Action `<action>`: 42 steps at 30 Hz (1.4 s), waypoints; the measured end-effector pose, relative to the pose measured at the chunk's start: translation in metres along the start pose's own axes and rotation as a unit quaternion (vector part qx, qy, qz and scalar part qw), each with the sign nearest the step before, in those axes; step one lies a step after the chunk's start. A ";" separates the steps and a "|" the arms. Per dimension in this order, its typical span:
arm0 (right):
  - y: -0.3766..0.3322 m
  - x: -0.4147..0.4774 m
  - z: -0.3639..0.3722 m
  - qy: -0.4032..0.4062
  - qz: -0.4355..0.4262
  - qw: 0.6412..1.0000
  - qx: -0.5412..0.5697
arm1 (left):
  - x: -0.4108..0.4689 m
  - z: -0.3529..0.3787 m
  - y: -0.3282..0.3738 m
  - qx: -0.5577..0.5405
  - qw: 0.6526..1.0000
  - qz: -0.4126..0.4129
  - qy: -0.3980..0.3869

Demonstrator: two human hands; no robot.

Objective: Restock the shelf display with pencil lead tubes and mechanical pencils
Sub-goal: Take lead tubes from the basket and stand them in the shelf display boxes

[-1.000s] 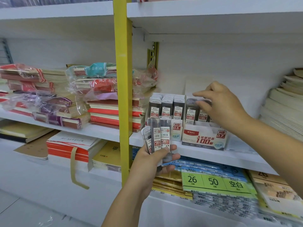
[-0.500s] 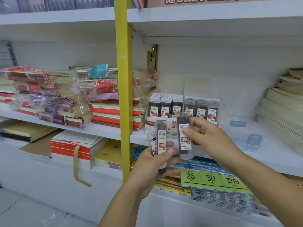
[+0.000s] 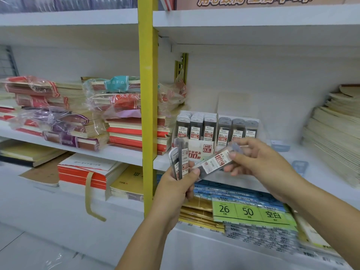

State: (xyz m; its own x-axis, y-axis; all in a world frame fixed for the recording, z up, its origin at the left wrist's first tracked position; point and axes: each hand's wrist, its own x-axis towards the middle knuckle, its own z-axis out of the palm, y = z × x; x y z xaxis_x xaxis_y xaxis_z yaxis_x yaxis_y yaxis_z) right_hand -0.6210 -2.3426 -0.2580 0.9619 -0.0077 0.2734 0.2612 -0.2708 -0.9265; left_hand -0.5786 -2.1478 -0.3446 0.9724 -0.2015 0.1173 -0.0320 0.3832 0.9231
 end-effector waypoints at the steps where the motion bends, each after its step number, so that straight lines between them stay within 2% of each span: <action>1: -0.006 0.002 -0.004 0.047 -0.036 0.997 -0.049 | -0.001 0.001 0.000 0.007 1.000 -0.003 -0.010; 4: -0.036 0.015 -0.026 0.155 -0.162 0.960 -0.170 | -0.001 0.003 0.000 0.021 0.999 -0.031 -0.038; 7: -0.058 0.038 -0.046 0.161 -0.212 0.932 -0.248 | -0.001 0.004 0.001 -0.009 0.995 -0.073 -0.071; 10: -0.056 0.062 -0.047 0.125 -0.184 0.904 -0.366 | -0.001 0.003 0.003 -0.041 0.990 -0.091 -0.096; 15: -0.049 0.086 -0.033 0.065 -0.155 0.919 -0.357 | -0.003 0.001 0.005 -0.019 0.992 -0.068 -0.108; 19: -0.039 0.096 -0.026 0.043 -0.148 0.893 -0.423 | -0.006 0.000 0.008 -0.024 0.988 -0.054 -0.146; 22: -0.026 0.097 -0.024 0.056 -0.151 0.871 -0.464 | -0.005 -0.002 0.009 -0.032 0.985 -0.050 -0.160; 26: -0.021 0.090 -0.023 0.126 -0.163 0.829 -0.520 | -0.007 -0.001 0.010 -0.052 0.981 -0.057 -0.175; 28: -0.022 0.075 -0.017 0.154 -0.211 0.840 -0.475 | -0.008 0.000 0.011 -0.060 0.979 -0.058 -0.185; 29: -0.022 0.065 -0.011 0.143 -0.226 0.860 -0.436 | -0.008 0.000 0.011 -0.062 0.978 -0.058 -0.191; 32: -0.020 0.037 0.012 0.017 -0.185 0.935 -0.303 | -0.012 0.001 0.013 -0.061 0.972 -0.061 -0.221; 34: -0.016 0.029 0.021 -0.052 -0.134 0.958 -0.247 | -0.014 0.003 0.013 -0.054 0.968 -0.068 -0.236; 35: -0.014 0.026 0.024 -0.061 -0.119 0.966 -0.220 | -0.015 0.003 0.012 -0.051 0.968 -0.070 -0.235; 38: -0.011 0.020 0.023 -0.021 -0.090 0.989 -0.117 | -0.016 -0.001 0.011 -0.043 0.975 -0.064 -0.206; 42: -0.001 0.004 0.015 0.043 -0.050 0.998 -0.018 | -0.014 -0.008 0.013 -0.049 0.988 -0.025 -0.142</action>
State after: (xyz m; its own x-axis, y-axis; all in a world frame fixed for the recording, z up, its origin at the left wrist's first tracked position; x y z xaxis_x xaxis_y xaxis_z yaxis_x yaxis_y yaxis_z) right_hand -0.6158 -2.3282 -0.2598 0.9205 -0.0603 0.3860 0.3506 -0.3084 -0.8843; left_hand -0.5907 -2.1335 -0.3374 0.8680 -0.4612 0.1839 0.0493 0.4486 0.8924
